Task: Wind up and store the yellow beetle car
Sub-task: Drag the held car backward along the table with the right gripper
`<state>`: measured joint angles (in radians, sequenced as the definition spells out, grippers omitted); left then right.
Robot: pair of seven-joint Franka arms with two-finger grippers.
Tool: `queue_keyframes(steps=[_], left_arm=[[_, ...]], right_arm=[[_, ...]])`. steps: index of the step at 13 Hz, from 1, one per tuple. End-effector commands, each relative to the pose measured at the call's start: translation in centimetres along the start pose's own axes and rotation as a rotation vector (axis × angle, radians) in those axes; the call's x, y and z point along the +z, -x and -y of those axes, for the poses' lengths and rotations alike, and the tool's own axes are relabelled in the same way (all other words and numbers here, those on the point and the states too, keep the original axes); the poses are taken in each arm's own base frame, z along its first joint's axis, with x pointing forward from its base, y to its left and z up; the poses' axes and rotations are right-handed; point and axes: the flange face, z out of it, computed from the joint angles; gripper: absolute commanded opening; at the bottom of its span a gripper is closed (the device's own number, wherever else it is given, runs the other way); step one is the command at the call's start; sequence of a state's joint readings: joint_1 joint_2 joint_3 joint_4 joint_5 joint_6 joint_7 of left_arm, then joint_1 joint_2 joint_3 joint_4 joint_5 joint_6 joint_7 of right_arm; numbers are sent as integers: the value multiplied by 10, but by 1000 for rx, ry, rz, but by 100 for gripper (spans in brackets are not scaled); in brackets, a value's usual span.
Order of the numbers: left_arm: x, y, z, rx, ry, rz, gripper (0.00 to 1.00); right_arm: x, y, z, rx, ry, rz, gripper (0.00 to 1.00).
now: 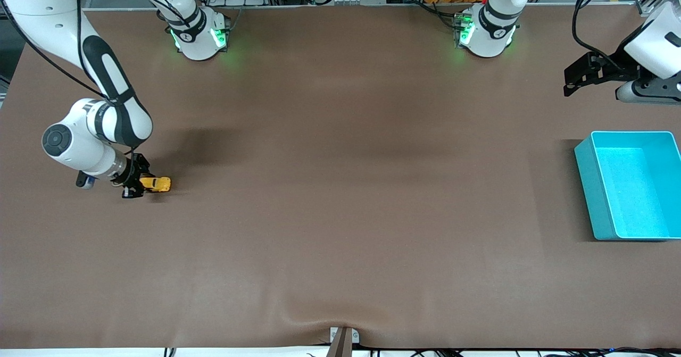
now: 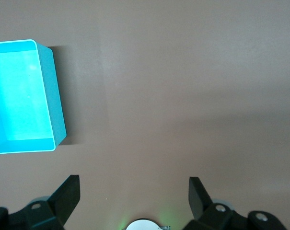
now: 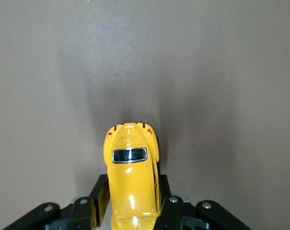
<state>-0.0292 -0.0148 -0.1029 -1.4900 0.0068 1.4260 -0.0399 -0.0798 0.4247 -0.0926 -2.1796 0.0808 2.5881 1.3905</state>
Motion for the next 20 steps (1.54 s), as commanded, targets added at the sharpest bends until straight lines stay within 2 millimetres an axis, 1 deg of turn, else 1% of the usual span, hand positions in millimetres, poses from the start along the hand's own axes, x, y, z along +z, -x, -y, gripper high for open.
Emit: queue_keyframes(steps=[1,3,5,7,8,9,12,13,15,17,20], left_arm=[[-7,3,1,5,5,-11,100],[-7,3,1,5,5,-11,100],[-7,3,1,5,5,-11,100],[-7,3,1,5,5,-12,100],[-7,3,1,5,5,-9,100],[-7,3,1,5,5,-12,100],[-7,3,1,5,5,-11,100],[-7,3,1,5,5,-9,100],[-7,3,1,5,5,-12,100],[-7,2,2,4,5,-11,100],[-7,3,1,5,4,-12,100]], right_arm=[[18,-12,9,17,0,-21,16],[19,-25,10,18,1,-38,15],[21,-26,10,4,6,-48,15],[23,-40,8,-2,2,-60,14],[24,-43,7,-14,4,-70,13],[23,-51,6,-19,5,-76,13],[24,-62,5,-23,-3,-82,13],[28,-63,4,-25,-1,-84,13],[33,-80,2,-43,-15,-89,12],[35,-89,0,-45,-21,-91,12],[31,-108,0,-44,-30,-96,12]])
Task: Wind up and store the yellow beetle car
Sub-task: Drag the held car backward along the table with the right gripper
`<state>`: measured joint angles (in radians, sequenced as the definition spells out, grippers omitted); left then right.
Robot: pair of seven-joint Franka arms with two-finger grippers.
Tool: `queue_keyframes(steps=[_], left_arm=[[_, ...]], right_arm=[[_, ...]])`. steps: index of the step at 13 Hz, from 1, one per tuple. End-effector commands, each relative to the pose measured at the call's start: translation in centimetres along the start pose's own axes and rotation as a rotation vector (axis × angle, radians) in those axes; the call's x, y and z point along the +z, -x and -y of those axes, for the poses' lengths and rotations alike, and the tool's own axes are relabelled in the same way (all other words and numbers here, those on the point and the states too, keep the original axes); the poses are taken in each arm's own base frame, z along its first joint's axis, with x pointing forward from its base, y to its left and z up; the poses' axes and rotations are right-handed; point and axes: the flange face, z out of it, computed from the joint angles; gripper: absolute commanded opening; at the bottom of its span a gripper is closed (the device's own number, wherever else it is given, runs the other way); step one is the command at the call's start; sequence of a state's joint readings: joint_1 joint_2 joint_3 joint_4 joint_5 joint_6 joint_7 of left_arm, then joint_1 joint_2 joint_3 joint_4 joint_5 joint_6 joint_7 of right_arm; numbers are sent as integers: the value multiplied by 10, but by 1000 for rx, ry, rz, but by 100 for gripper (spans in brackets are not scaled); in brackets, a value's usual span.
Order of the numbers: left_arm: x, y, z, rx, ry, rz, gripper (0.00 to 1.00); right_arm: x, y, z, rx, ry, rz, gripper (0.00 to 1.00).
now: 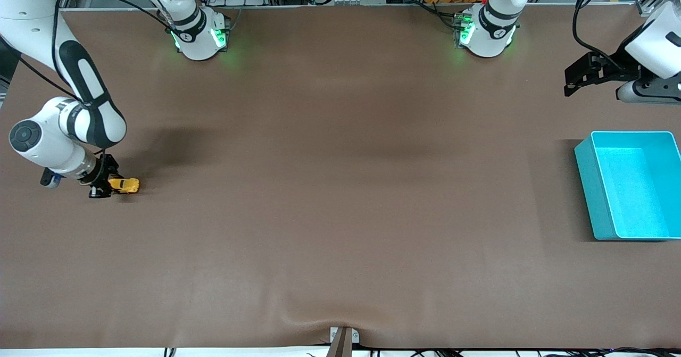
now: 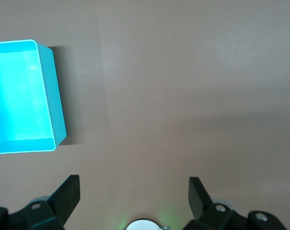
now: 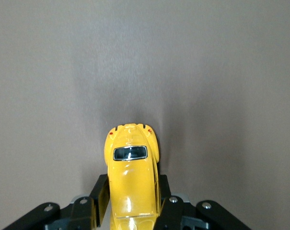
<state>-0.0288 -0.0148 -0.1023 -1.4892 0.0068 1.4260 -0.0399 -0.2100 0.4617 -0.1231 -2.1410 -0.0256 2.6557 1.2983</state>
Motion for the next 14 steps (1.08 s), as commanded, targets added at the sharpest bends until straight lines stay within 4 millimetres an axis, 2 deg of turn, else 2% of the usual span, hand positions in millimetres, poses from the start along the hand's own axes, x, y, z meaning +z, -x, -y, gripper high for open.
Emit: queue_keyframes(steps=[1,4,9,14], left_arm=[[-6,3,2,4,4,-8,100],[-6,2,2,4,4,-10,100],[-6,2,3,3,2,-10,100],[-6,2,3,3,2,-10,100]], right_arm=[[32,-21,0,-10,12,-12,12],[43,-30,1,-23,20,-15,12],[48,-59,-9,-55,37,-39,12],[50,-75,-10,-48,38,-55,12]])
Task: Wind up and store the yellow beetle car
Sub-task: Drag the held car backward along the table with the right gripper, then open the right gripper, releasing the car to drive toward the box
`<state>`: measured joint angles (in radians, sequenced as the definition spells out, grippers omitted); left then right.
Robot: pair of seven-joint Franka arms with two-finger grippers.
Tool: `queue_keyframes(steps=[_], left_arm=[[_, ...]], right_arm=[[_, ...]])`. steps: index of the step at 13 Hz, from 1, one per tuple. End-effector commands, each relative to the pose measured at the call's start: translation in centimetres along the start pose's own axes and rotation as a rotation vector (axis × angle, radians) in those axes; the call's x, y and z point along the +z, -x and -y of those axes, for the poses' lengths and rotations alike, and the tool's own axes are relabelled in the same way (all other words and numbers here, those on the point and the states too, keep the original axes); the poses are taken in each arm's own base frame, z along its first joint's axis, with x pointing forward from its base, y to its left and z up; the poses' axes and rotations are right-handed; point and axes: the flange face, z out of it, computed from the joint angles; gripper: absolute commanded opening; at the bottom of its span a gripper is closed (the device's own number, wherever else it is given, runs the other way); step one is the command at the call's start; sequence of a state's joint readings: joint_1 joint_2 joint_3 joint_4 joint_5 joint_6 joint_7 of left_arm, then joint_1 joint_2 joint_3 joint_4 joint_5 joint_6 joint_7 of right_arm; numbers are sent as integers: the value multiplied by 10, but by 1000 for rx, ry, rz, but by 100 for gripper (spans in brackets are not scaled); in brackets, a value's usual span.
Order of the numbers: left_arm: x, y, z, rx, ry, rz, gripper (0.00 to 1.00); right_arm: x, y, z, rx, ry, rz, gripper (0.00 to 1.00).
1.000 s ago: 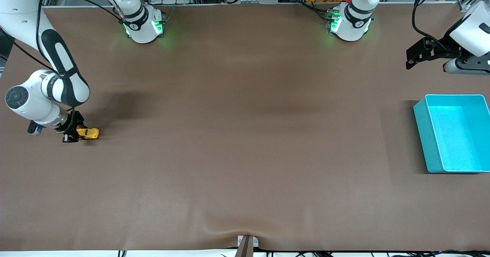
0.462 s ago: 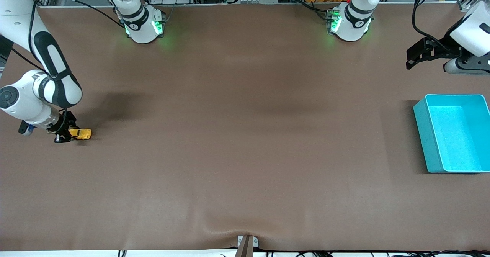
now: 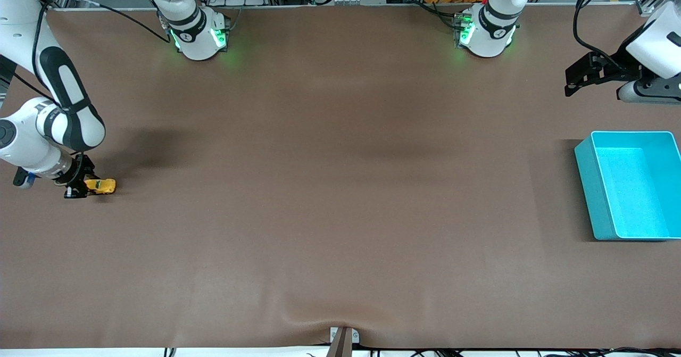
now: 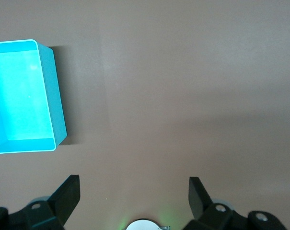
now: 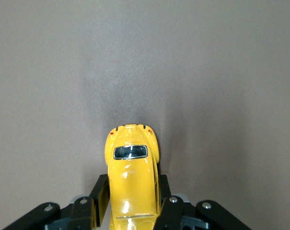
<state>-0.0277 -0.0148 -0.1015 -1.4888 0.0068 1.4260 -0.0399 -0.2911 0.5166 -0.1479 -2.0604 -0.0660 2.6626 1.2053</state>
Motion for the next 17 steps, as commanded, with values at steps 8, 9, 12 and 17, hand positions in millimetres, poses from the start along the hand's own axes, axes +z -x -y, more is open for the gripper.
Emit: queue_keyframes(steps=[8,9,12,17], left_arm=[[-7,3,2,4,1,-11,100],[-8,3,2,3,1,-13,100],[-8,3,4,-1,-1,-13,100],[-9,4,3,1,-1,-16,100]], right_arm=[[-47,-20,4,-62,134,39,100],[-77,-24,10,-54,166,55,100],[-135,-15,28,-43,222,112,100],[-198,6,50,-98,181,109,100]])
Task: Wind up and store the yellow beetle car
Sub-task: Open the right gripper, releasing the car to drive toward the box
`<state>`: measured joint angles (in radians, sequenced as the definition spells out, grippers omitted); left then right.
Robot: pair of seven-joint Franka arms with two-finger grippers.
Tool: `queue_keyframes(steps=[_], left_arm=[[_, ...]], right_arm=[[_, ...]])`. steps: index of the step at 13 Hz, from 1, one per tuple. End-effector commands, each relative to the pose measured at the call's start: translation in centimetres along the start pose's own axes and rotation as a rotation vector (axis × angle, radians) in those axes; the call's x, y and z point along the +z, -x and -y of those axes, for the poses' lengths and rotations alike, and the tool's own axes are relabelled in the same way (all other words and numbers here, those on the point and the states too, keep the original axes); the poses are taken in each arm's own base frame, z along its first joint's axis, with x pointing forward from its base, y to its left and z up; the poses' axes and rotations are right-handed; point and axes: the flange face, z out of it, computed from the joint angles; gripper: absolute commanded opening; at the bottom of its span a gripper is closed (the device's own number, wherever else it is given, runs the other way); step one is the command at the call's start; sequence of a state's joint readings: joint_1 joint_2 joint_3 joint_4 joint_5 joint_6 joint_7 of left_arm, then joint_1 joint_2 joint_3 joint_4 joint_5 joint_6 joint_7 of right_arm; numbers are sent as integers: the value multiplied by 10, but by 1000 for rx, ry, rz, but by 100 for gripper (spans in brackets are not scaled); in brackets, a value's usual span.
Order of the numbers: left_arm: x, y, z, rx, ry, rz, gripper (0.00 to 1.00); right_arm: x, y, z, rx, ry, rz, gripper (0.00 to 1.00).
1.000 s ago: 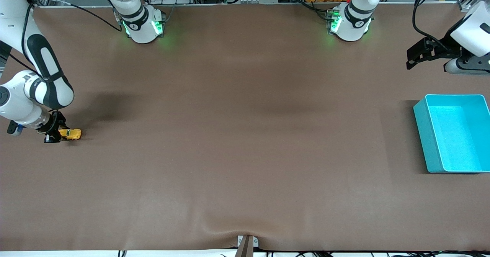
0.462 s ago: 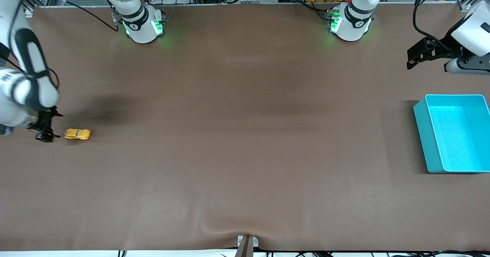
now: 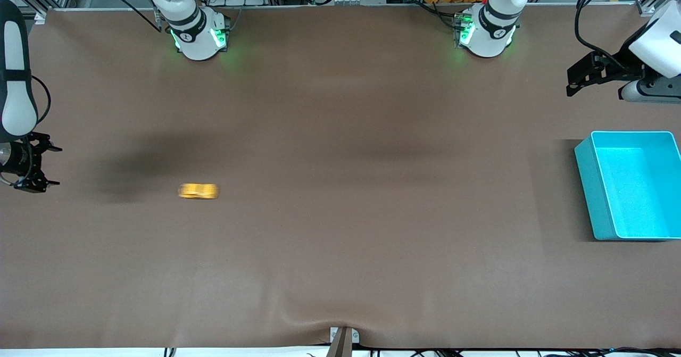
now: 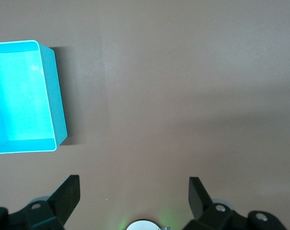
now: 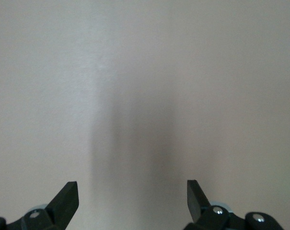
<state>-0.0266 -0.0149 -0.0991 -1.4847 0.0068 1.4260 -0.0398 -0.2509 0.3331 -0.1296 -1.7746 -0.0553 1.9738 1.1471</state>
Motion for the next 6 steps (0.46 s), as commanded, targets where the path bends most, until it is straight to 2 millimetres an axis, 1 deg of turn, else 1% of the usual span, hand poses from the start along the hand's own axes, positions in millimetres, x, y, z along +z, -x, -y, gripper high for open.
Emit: queue_keyframes(steps=[1,3,4,6], left_arm=[[-7,3,2,3,-3,-12,100],[-7,3,2,3,-1,-10,100],[-7,3,2,3,-1,-10,100],[-7,3,3,-2,-2,-10,100]], right_arm=[[-40,15,5,-35,-13,2,100],[-55,34,14,-70,-10,-14,100],[-58,39,16,-77,-12,-20,100],[-75,39,17,-95,-13,-30,100]])
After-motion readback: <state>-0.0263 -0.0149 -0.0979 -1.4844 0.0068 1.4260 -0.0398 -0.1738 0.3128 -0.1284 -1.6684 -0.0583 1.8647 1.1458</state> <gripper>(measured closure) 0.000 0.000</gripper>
